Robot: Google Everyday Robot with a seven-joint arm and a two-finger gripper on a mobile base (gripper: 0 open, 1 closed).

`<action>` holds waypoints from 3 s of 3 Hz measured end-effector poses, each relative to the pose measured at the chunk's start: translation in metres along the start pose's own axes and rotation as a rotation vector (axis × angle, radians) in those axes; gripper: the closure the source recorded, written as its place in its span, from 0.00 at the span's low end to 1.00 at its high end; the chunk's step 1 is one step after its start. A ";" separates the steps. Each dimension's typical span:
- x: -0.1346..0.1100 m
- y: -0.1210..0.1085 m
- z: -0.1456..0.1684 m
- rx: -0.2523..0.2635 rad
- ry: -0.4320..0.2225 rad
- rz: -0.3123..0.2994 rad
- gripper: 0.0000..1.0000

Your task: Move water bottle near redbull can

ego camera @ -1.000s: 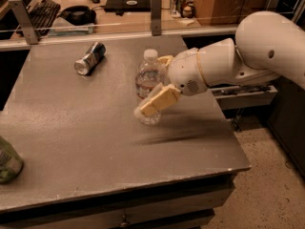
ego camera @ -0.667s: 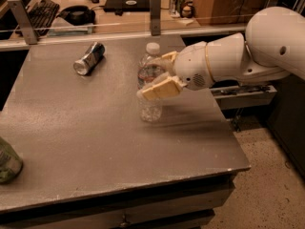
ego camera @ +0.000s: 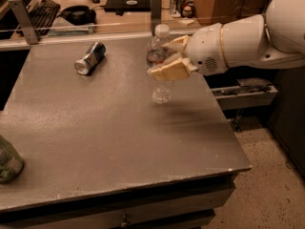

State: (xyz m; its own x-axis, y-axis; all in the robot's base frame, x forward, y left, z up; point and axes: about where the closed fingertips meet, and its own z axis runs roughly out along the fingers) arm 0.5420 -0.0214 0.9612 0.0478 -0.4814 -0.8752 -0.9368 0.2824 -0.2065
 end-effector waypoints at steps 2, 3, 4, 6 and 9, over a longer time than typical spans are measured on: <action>-0.002 -0.012 0.010 0.043 -0.023 -0.011 1.00; 0.008 -0.049 0.035 0.083 -0.042 -0.012 1.00; -0.005 -0.094 0.084 0.074 -0.082 -0.036 1.00; -0.053 -0.149 0.148 0.031 -0.166 -0.081 1.00; -0.051 -0.148 0.209 -0.103 -0.145 -0.011 0.82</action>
Offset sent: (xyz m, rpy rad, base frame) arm 0.0555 0.0086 -0.0074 0.0762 -0.1176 -0.1160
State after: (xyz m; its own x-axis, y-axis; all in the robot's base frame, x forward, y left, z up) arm 0.7508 0.1351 0.9447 0.1009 -0.3574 -0.9285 -0.9662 0.1874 -0.1772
